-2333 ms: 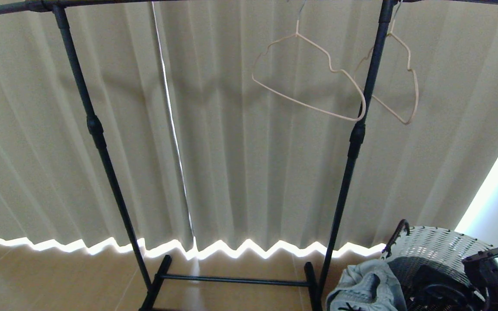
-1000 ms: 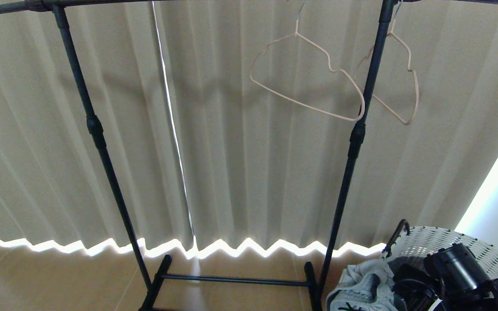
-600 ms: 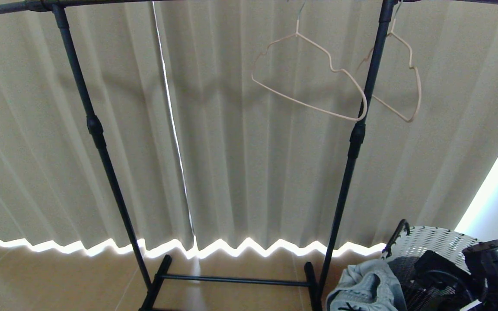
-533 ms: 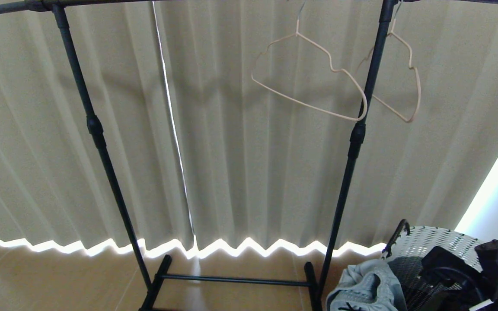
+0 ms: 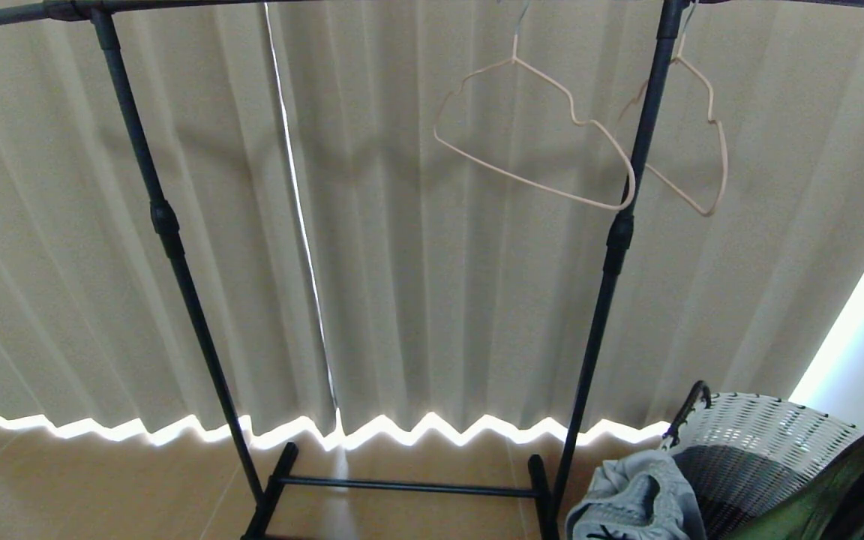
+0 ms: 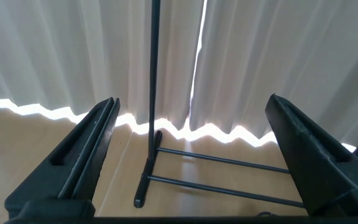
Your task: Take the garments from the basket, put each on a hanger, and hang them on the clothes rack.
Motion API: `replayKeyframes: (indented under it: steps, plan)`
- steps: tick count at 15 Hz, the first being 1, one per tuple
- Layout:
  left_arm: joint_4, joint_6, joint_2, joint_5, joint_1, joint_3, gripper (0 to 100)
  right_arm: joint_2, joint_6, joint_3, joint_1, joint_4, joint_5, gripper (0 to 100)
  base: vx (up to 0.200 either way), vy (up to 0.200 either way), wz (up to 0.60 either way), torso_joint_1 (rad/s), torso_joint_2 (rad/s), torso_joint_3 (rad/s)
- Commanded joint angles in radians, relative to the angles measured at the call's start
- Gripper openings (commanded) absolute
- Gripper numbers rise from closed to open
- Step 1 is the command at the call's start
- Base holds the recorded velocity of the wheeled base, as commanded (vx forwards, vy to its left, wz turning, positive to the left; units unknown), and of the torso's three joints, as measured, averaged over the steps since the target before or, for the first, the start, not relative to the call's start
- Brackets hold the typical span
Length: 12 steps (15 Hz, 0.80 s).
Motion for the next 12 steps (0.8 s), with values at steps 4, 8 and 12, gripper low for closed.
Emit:
replayKeyframes:
  steps: [4,8,12]
  plan:
    - [0.000,0.000,0.000,0.000,0.000,0.002,100,-0.052,-0.001,-0.001,-0.001,-0.001,0.000,0,-0.200,0.000,0.00,0.006,0.00,0.001]
    - [0.000,0.000,0.000,0.000,0.000,0.000,100,-0.052,-0.003,-0.002,-0.001,0.040,-0.002,0,-0.200,0.000,0.00,0.001,0.00,0.005]
    - [0.000,0.000,0.000,0.000,0.000,0.002,100,-0.053,-0.003,-0.002,-0.003,0.040,-0.002,0,-0.050,0.000,0.00,0.002,0.00,0.001]
